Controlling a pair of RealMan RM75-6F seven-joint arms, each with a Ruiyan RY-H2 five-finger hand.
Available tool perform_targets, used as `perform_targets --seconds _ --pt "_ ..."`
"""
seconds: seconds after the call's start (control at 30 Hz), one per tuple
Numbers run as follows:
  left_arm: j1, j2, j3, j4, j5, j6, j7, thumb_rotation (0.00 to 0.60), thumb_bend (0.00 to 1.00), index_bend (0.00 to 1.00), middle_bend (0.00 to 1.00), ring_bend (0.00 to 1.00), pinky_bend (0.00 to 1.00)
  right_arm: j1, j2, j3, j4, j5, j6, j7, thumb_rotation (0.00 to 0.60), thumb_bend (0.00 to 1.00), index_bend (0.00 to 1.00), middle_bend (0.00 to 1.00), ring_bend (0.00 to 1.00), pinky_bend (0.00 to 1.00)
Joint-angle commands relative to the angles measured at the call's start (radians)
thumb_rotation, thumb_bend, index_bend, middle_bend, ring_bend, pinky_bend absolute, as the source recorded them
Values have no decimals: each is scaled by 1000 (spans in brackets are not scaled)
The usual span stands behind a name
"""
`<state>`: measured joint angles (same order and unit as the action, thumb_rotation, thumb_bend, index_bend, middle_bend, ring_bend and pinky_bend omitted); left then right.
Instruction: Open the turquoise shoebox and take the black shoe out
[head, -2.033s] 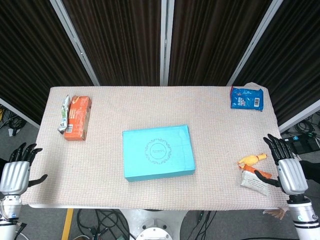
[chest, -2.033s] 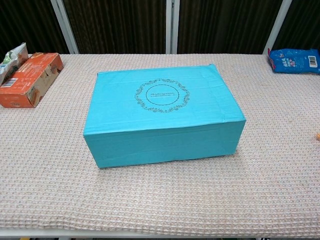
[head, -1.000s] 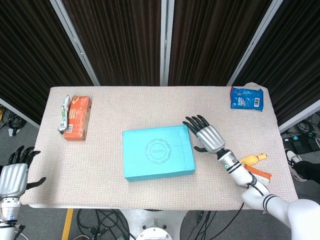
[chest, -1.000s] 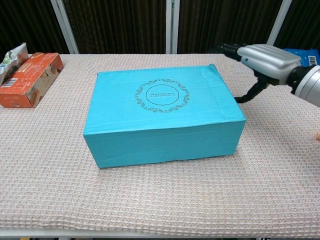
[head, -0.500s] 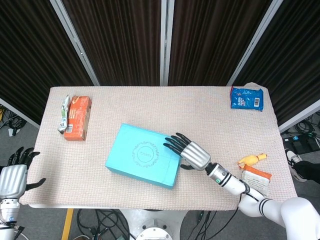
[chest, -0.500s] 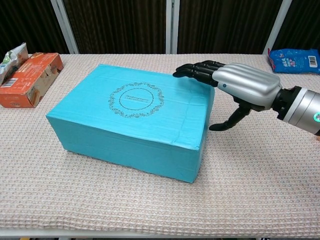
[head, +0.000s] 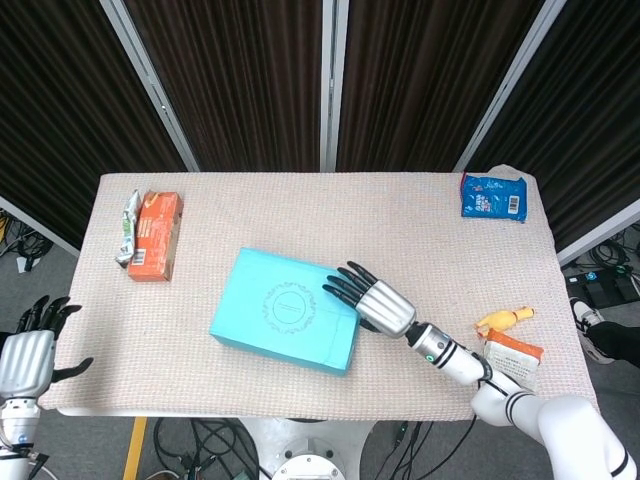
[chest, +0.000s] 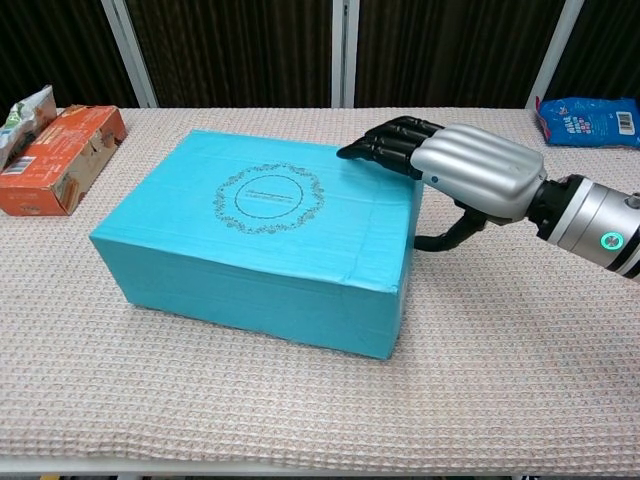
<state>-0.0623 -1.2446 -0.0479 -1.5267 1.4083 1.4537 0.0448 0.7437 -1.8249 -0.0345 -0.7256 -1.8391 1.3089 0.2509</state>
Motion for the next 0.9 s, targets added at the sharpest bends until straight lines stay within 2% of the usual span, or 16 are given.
perform_targets --seconds 0.03,0.1,0.2,0.3,0.43,0.63,0.77,0.9 --pt "2 -1 0 1 -1 2 -3 600 0 232 133 42 136 4 -59 -18 105 -23 64 47 600 443 308 233 47 25" --pt "4 -1 1 3 -2 2 -5 600 0 232 133 42 136 -1 -79 -15 137 -10 76 91 600 595 391 296 120 81" --pt "4 -3 2 6 -2 0 -10 600 0 232 133 42 136 -12 -92 3 133 33 77 198 600 670 451 352 197 135" --pt "2 -4 2 9 1 -2 -13 600 0 233 133 42 136 -23 -79 36 69 99 46 337 600 680 469 369 219 142" --pt "-2 -6 1 12 4 -8 -19 600 0 233 133 42 136 -28 -25 108 -99 223 -51 506 600 671 470 375 223 83" --pt "-1 -10 4 19 10 -7 -34 600 0 232 133 42 136 -11 95 204 -356 378 -223 620 600 654 471 374 223 64" --pt "1 -13 5 25 7 -8 -40 600 0 232 133 42 136 -2 156 254 -464 465 -327 712 600 641 469 374 220 45" --pt "-1 -15 6 28 11 -10 -41 600 0 232 133 42 136 17 207 329 -551 605 -488 816 600 631 450 374 208 16"
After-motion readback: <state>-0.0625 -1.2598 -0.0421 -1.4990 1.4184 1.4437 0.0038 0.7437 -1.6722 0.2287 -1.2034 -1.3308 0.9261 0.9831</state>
